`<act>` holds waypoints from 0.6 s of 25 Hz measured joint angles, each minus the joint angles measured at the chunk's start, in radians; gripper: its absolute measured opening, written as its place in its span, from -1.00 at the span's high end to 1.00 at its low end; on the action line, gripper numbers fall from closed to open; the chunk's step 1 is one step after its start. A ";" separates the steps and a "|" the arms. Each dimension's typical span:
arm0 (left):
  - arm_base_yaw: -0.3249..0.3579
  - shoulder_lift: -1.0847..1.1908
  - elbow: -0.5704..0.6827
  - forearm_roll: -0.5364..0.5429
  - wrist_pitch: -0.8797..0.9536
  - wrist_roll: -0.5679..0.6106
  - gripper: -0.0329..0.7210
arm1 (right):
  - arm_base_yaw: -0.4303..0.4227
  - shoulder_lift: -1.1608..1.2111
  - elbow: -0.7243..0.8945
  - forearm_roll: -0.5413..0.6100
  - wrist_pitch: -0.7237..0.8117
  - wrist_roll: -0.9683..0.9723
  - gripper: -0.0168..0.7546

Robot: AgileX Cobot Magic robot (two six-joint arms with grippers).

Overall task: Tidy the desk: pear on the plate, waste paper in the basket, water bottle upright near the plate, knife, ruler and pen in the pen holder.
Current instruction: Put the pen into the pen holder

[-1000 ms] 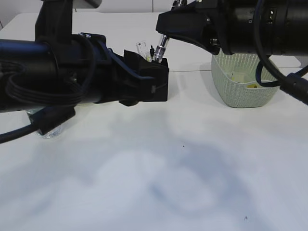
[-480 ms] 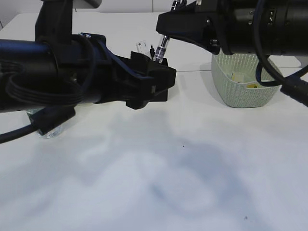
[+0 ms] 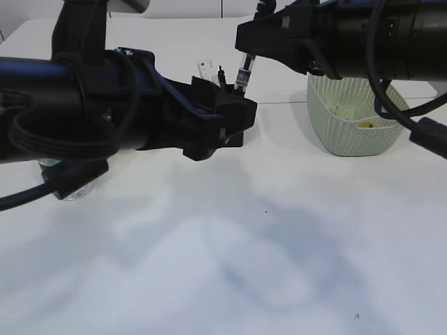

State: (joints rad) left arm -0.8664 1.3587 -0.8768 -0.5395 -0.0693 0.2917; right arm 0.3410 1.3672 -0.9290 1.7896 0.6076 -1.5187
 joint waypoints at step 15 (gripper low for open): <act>0.023 0.000 0.000 0.109 0.060 0.000 -0.48 | 0.000 0.045 0.000 0.000 -0.048 -0.048 0.57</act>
State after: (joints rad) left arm -0.8430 1.3587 -0.8768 -0.4305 -0.0089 0.2917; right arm 0.3410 1.4119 -0.9290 1.7896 0.5600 -1.5669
